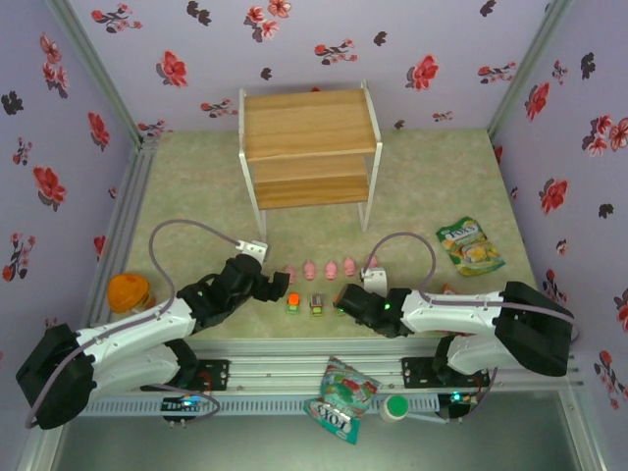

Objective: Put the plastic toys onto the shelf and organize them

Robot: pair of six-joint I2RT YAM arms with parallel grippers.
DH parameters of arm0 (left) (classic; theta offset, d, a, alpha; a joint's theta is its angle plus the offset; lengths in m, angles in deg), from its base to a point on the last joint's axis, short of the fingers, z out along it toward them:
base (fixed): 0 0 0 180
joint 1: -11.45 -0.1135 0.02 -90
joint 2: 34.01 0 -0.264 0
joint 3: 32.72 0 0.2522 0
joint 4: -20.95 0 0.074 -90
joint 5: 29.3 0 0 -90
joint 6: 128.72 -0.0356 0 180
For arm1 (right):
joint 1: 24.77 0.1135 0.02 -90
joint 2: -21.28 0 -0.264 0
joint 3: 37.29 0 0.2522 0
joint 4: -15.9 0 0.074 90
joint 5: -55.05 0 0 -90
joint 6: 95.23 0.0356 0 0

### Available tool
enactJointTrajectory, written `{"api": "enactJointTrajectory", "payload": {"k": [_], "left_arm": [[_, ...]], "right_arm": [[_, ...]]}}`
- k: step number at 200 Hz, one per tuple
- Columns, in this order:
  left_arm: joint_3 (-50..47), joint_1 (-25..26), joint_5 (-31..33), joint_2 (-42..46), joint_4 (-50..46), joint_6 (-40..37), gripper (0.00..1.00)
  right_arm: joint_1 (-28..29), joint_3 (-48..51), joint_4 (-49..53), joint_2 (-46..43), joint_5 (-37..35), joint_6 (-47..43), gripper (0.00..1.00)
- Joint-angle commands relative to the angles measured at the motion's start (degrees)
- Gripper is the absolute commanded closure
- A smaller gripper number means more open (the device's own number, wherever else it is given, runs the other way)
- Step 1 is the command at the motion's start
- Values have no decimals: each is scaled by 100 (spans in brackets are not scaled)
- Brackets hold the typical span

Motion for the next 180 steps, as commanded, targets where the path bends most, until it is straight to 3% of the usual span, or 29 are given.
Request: {"api": "enactJointTrajectory", "payload": {"k": [1,95,133,180], "left_arm": [[186,26,-45,-20,57,-105,3],[227,34,-339,-20,74,-23,3],[219,117,-352,212,-170,146,7],[133,534,183,561,-650,251,12]], "right_arm": [[-40,80,81,-66,-187,134,76],[-41,-350,726,-580,-526,-87,80],[-43,-719,1016,-718,-725,-284,80],[-86,-1183,1110,-635,-953,-597,80]]}}
